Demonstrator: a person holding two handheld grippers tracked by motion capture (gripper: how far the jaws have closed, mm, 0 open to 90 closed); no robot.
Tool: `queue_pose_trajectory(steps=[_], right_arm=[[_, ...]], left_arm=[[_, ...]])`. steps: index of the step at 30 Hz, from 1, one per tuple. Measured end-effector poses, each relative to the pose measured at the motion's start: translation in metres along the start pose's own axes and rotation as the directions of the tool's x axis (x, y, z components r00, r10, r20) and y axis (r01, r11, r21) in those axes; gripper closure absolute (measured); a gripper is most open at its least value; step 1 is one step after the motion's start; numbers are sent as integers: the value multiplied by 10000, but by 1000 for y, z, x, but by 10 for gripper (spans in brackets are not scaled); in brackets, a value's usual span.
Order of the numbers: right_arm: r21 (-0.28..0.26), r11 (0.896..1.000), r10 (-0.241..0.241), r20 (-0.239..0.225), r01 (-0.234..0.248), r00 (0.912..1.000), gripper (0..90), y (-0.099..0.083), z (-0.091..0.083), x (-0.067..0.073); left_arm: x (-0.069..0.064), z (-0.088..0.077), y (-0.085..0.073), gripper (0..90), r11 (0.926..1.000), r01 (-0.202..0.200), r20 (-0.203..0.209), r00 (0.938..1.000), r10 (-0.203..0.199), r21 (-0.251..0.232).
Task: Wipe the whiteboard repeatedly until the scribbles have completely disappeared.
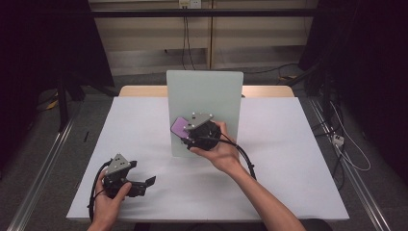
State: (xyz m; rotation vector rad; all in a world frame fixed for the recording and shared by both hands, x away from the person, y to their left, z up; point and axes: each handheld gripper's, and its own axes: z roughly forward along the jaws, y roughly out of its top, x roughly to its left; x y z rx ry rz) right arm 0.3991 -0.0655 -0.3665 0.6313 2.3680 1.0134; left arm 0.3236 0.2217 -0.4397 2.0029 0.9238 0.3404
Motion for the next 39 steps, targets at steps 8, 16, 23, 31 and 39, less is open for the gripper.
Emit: queue_pose_trajectory(steps=[8, 16, 23, 31, 39], right_arm=[[428, 9987, -251, -393, 268, 9989, 416, -8, 12, 10], [747, 9966, -305, -739, 361, 9968, 416, -11, 25, 20], [862, 9954, -333, -924, 413, 9952, 416, -10, 36, 29], [1141, 9915, -467, -1314, 619, 9902, 416, -12, 48, 37], [1222, 9913, -267, -1771, 489, 9838, 416, -11, 57, 40]], left_arm=[[0, 1, 0, 57, 10000, 0, 3, 10000, 0, -5], [-1, 2, 0, 57, 10000, -93, 26, 10000, 93, 12], [-2, 3, 0, 57, 10000, -90, 55, 9999, 90, 22], [-1, 2, 0, 57, 10000, -70, 35, 10000, 70, 28], [-1, 2, 0, 57, 10000, -68, 40, 10000, 68, 41]])
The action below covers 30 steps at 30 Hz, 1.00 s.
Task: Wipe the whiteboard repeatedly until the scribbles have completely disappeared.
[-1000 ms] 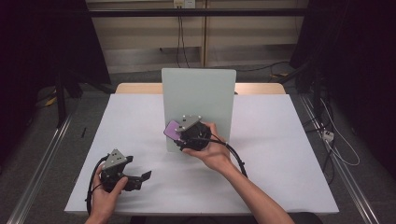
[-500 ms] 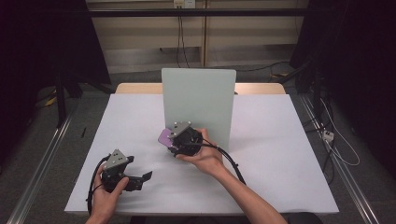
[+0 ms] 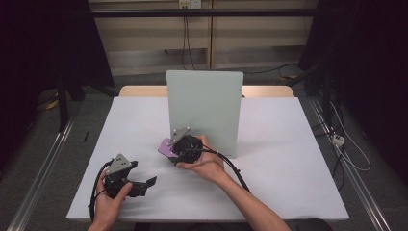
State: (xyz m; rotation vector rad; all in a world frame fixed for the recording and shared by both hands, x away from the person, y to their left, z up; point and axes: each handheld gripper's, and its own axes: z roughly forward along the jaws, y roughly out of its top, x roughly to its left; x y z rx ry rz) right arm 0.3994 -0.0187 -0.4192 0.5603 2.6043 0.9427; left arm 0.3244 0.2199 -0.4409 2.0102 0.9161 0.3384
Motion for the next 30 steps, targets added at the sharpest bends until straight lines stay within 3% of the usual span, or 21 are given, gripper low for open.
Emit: queue_pose_trajectory(steps=[9, 11, 24, 30], right_arm=[[48, 9999, -95, 37, 95, 9999, 415, 1, 2, 2], [-87, 9998, -161, 276, 164, 9995, 416, 2, -4, 0], [-1248, 9911, 607, 1207, -455, 9908, 415, 2, -55, -29], [-1473, 9872, 810, 1335, -610, 9877, 415, -1, -62, -33]], left_arm=[[1, -2, 0, 57, 10000, 9, -49, 10000, -9, -3], [2, -2, 0, 57, 10000, 25, -64, 10000, -25, -2], [2, -2, 0, 57, 10000, 10, -54, 10000, -10, 32], [1, 0, 0, 57, 10000, 13, -20, 10000, -13, 2]])
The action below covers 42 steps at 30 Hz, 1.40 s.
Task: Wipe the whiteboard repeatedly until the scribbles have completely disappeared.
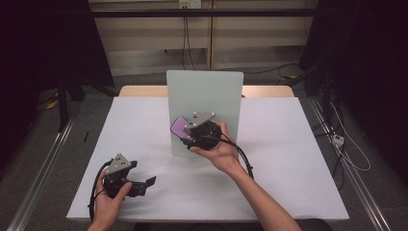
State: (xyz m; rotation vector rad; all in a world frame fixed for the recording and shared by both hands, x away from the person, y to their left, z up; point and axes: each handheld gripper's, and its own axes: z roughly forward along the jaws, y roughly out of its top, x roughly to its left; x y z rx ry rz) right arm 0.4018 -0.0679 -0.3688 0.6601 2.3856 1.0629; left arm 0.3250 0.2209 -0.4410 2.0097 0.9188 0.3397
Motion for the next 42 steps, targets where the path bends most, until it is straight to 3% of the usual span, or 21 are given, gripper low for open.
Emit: queue_pose_trajectory(steps=[7, 11, 13, 21, 27, 42], right_arm=[[-86, 10000, 17, 378, -14, 9993, 415, -2, -9, -4], [-417, 9990, 203, 898, -167, 9958, 415, -4, -19, -8], [-513, 9982, 371, 933, -324, 9949, 415, -5, -25, -12], [-420, 9985, 370, 694, -341, 9969, 415, -11, -36, -12], [-326, 9979, 575, 243, -567, 9980, 415, -17, -39, -15], [-169, 9940, 1077, -336, -1083, 9936, 415, -40, -48, -15]], left_arm=[[2, -1, 0, 57, 9999, 121, -29, 9999, -121, -66], [1, 0, 0, 57, 10000, 66, 25, 10000, -66, -12], [0, 1, 0, 57, 10000, 9, 24, 10000, -9, 20], [0, 3, 1, 57, 9999, -22, 85, 10000, 21, 98], [1, 4, -1, 57, 9999, 66, 188, 9998, -68, 113], [1, 6, 2, 58, 9999, 31, 140, 9999, -33, 119]])
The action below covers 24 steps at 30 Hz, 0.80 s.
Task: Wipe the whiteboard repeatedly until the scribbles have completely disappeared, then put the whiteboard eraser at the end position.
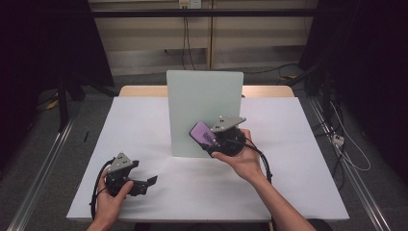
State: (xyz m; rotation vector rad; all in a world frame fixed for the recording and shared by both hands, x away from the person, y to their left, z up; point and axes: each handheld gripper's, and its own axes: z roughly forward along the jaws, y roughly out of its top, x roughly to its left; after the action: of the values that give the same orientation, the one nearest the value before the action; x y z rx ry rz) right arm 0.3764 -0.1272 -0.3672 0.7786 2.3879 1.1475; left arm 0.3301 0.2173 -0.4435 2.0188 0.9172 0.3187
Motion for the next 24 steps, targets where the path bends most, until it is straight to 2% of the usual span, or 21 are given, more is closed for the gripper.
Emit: queue_pose_trajectory(steps=[6, 13, 24], right_arm=[[124, 9999, 7, -227, -4, 9997, 415, -7, -1, 3], [273, 9991, 345, -408, -334, 9986, 415, -10, -2, 3], [704, 9973, 244, -820, -186, 9963, 415, -18, 0, -1]], left_arm=[[-3, -3, 0, 58, 9998, -184, 54, 9998, 183, 50], [-2, -4, -1, 58, 9999, -153, 56, 9999, 153, 4], [0, 0, -2, 59, 9999, -43, 141, 9999, 41, 153]])
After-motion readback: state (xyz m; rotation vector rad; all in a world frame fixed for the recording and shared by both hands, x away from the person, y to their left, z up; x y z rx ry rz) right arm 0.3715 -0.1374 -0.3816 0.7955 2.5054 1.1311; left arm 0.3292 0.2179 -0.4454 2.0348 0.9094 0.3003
